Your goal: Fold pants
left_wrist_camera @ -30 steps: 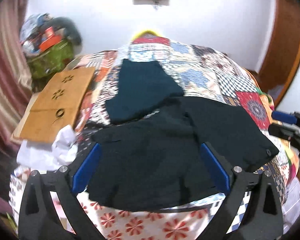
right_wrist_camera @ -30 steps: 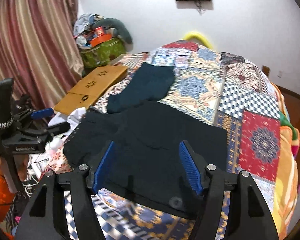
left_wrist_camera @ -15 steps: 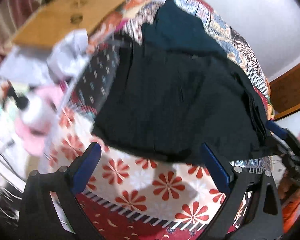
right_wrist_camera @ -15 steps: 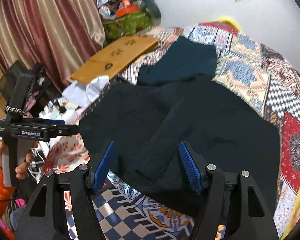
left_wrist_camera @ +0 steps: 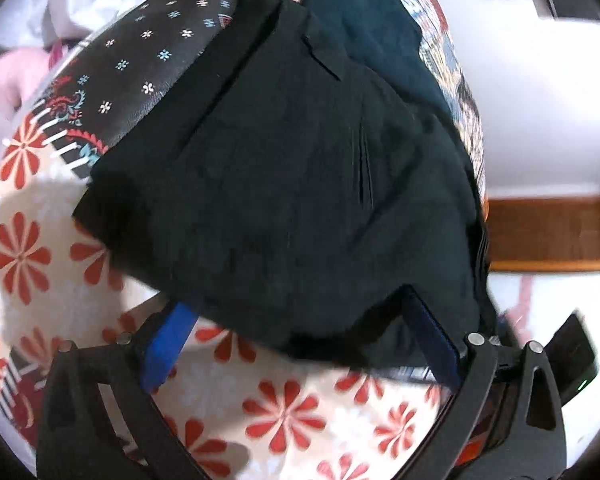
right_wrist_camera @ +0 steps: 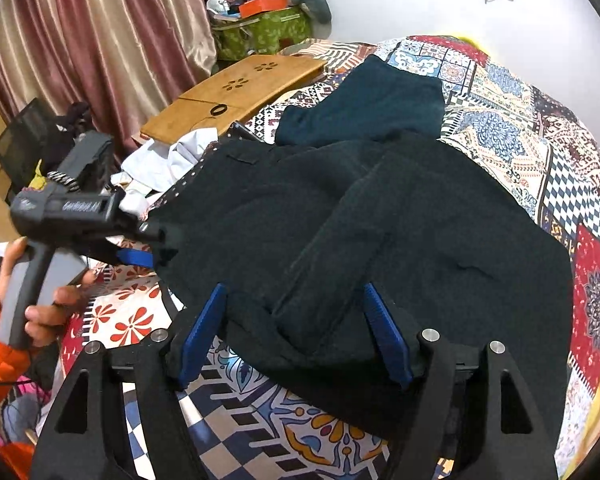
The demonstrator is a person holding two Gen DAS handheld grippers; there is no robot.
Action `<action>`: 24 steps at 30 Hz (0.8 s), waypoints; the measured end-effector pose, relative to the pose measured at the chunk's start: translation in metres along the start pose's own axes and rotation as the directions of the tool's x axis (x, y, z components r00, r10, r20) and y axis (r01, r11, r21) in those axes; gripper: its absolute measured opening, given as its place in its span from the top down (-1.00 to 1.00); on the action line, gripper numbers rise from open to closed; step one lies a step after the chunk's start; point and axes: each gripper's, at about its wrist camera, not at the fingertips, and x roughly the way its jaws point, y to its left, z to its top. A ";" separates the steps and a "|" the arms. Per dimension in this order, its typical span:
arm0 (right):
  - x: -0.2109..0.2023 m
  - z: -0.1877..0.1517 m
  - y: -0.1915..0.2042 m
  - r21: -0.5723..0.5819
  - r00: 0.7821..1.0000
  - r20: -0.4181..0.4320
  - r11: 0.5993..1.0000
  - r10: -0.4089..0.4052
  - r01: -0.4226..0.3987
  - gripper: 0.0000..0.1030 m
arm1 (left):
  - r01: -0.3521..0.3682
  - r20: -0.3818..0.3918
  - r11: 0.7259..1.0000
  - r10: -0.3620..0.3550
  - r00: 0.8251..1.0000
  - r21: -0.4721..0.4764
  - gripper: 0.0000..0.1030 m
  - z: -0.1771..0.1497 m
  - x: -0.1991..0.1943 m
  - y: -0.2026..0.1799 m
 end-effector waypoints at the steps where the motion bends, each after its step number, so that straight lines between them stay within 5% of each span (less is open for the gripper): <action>1: 0.000 0.000 -0.001 0.006 1.000 0.002 1.000 0.006 -0.006 -0.33 | 0.012 0.005 1.000 -0.012 1.000 -0.012 -0.95 0.003 0.001 0.000; 4: -0.001 -0.001 -0.003 0.028 1.000 0.011 0.999 0.028 -0.029 -0.33 | 0.021 0.004 0.998 -0.021 1.000 -0.056 -0.89 0.010 0.009 0.000; 11: -0.002 -0.001 -0.005 0.047 0.999 0.017 0.998 0.045 -0.046 -0.33 | -0.107 0.043 0.991 0.111 0.993 -0.086 0.33 0.009 -0.002 -0.010; 13: -0.003 -0.001 -0.006 0.050 0.999 0.016 0.998 0.046 -0.047 -0.33 | -0.115 0.058 0.991 0.118 0.991 -0.062 0.51 0.008 -0.009 -0.016; 18: -0.010 0.001 -0.014 0.099 0.998 0.021 0.993 0.058 -0.060 -0.33 | -0.126 0.111 0.992 0.124 0.986 0.012 0.64 0.005 -0.035 -0.038; 24: -0.046 -0.004 -0.041 0.188 0.995 0.097 0.981 0.026 -0.044 -0.33 | -0.295 0.323 0.928 0.214 0.922 0.229 0.69 -0.004 -0.072 -0.108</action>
